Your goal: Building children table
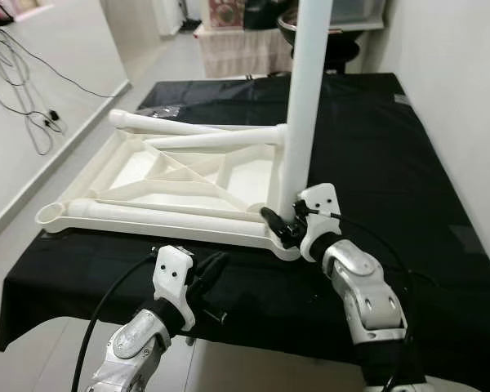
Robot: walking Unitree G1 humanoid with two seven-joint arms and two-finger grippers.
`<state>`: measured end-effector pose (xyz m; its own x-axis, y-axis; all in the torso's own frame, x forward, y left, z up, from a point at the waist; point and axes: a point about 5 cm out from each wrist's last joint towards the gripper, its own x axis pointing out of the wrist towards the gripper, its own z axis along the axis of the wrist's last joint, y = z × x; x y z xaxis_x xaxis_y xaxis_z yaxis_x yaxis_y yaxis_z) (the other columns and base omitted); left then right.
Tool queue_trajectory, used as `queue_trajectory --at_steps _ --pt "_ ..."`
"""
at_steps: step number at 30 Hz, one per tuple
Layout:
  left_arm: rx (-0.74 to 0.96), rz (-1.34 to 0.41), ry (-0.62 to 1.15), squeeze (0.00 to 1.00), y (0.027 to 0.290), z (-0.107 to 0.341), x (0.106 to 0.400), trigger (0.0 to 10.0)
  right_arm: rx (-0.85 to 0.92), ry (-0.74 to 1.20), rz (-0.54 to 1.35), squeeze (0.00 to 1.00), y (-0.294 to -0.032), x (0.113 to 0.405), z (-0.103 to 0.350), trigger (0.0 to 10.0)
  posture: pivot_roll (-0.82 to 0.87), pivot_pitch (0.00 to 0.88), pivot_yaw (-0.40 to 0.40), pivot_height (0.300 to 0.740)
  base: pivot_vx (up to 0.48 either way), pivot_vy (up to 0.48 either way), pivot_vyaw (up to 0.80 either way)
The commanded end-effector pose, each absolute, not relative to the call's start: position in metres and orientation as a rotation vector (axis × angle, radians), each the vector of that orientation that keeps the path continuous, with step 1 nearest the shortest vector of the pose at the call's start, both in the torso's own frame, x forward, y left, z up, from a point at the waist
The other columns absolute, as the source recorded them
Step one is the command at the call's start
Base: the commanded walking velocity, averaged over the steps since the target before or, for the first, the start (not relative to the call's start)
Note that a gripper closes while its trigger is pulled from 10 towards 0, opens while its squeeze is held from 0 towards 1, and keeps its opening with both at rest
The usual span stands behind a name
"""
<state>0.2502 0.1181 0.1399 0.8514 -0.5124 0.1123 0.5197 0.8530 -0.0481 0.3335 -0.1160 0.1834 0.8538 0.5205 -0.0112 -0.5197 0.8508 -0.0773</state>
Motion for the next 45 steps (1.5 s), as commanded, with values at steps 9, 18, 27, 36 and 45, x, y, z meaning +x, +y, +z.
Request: queue_trajectory --at_steps 9,18,27,36,45 --pt "-0.083 -0.534 -0.073 0.0 0.119 0.135 0.247 10.0 -0.217 -0.018 1.185 0.0 -0.113 0.345 0.204 10.0 0.0 0.158 0.057 0.74 0.0 0.0 0.0" --pt "-0.084 -0.531 -0.075 0.0 0.117 0.136 0.243 10.0 -0.162 0.023 1.292 0.0 -0.105 0.357 0.203 0.0 0.04 0.174 0.045 0.74 0.0 0.0 0.0" --pt "-0.09 -0.534 -0.074 0.0 0.116 0.137 0.242 10.0 -0.157 0.022 1.289 0.0 -0.114 0.358 0.199 0.0 0.03 0.182 0.045 0.74 0.0 0.0 0.0" --pt "-0.092 -0.533 -0.072 0.0 0.118 0.137 0.24 10.0 -0.184 0.039 0.913 0.0 -0.133 0.362 0.182 0.0 0.01 0.183 0.042 0.74 0.0 0.0 0.0" --pt "-0.084 -0.535 -0.062 0.0 0.123 0.134 0.245 10.0 -0.097 0.133 0.247 0.0 -0.121 0.313 0.131 0.0 0.0 0.146 0.069 0.74 0.0 0.0 0.0"
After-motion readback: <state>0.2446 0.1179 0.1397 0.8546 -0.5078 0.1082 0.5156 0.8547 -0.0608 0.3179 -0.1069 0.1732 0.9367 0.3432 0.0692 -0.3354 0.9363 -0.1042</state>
